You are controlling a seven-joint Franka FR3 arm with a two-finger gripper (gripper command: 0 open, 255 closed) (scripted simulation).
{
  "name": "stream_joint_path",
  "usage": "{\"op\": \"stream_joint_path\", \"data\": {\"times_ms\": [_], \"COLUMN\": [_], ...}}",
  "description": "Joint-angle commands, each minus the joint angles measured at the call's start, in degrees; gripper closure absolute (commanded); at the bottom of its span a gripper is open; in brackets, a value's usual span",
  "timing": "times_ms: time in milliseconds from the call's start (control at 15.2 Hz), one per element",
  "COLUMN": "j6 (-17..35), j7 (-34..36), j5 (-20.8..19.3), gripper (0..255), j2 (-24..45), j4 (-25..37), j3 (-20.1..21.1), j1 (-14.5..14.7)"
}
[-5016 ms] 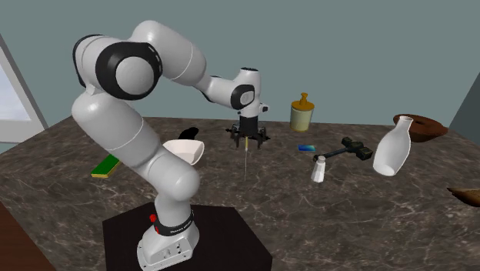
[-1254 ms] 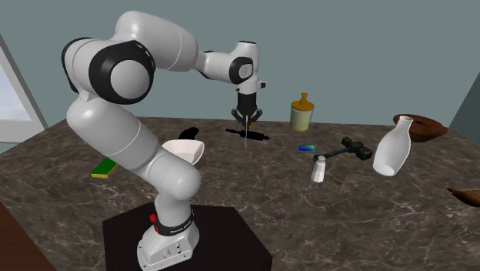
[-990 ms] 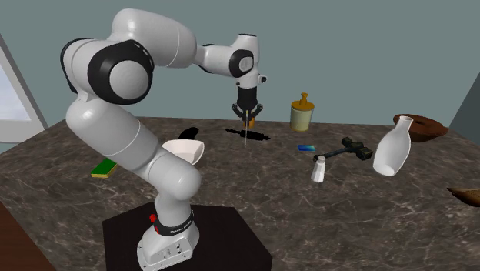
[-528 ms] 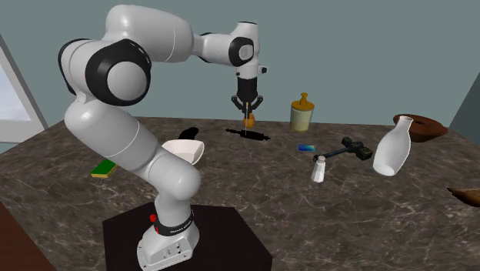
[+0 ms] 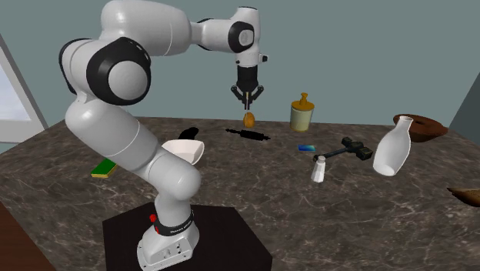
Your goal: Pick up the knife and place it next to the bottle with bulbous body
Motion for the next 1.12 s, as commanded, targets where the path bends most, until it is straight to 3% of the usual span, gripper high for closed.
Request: {"op": "stream_joint_path", "data": {"times_ms": [0,792,1056], "j6": [-1.56,-10.16,-9.53], "j7": [0.02,-0.05,-5.12], "j5": [0.04,0.2,-0.89], "gripper": [255,255,255], "j2": [0.29,2.32,7.16], "j4": [1.83,12.46,16.76], "j3": [0.04,0.14,-3.69], "j1": [0.03,0.13,-1.26]}}
